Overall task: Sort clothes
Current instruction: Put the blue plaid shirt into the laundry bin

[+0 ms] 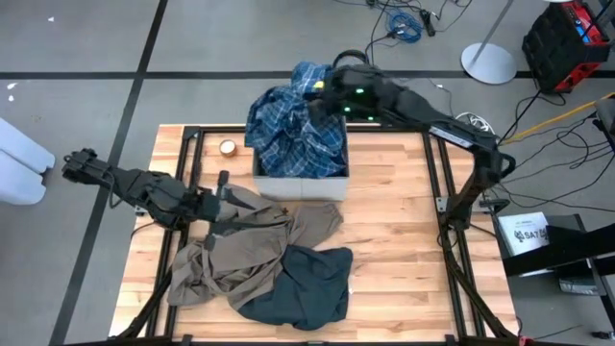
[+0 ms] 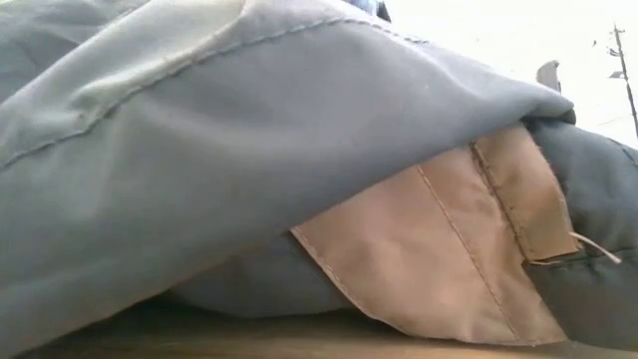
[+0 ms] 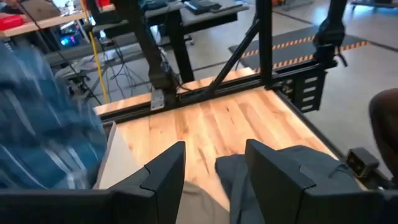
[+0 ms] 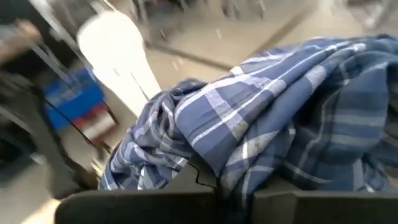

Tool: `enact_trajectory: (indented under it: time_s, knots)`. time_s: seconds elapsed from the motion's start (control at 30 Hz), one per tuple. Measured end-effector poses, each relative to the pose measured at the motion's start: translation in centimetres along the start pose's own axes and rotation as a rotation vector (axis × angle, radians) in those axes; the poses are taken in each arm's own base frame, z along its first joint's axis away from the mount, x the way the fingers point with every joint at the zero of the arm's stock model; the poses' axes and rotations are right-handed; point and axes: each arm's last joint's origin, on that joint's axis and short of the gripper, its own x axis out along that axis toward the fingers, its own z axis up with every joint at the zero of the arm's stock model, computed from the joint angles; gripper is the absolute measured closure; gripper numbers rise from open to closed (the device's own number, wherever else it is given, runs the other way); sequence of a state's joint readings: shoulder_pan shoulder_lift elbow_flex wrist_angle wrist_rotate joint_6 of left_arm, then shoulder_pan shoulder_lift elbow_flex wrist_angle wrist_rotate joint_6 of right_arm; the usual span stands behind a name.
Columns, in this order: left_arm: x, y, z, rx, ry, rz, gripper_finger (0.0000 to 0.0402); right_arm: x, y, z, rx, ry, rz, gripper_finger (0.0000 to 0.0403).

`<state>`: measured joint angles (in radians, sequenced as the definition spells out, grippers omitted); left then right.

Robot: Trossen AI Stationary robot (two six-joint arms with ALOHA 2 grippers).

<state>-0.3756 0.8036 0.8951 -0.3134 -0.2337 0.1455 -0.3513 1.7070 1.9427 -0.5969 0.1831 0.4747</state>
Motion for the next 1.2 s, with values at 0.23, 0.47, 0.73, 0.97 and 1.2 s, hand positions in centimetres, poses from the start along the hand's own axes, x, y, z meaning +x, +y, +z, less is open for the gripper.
enact_trajectory:
  time_s: [0.23, 0.47, 0.73, 0.97, 1.2]
  knots:
    - [-2.1, 0.5, 0.0, -0.010, -0.019, 0.000, 0.0223, 5.1, -2.0, -3.8, -0.060, 0.227, -0.146, 0.0402]
    - [-2.0, 0.4, -0.2, -0.008, -0.011, -0.001, 0.0223, 10.7, -2.5, -7.5, -0.109, 0.313, -0.167, 0.0403]
    - [-1.9, 0.4, -0.2, -0.007, -0.005, -0.002, 0.0224, 15.6, -2.7, -13.0, -0.171, 0.440, -0.192, 0.0403]
    - [-1.8, 0.4, -0.3, -0.006, 0.000, -0.003, 0.0224, 16.6, -3.8, -16.5, -0.182, 0.657, -0.255, 0.0403]
    - [-1.8, 0.4, -0.3, -0.008, -0.002, -0.003, 0.0224, 16.4, -4.4, -16.9, -0.086, 0.768, -0.191, 0.0397]
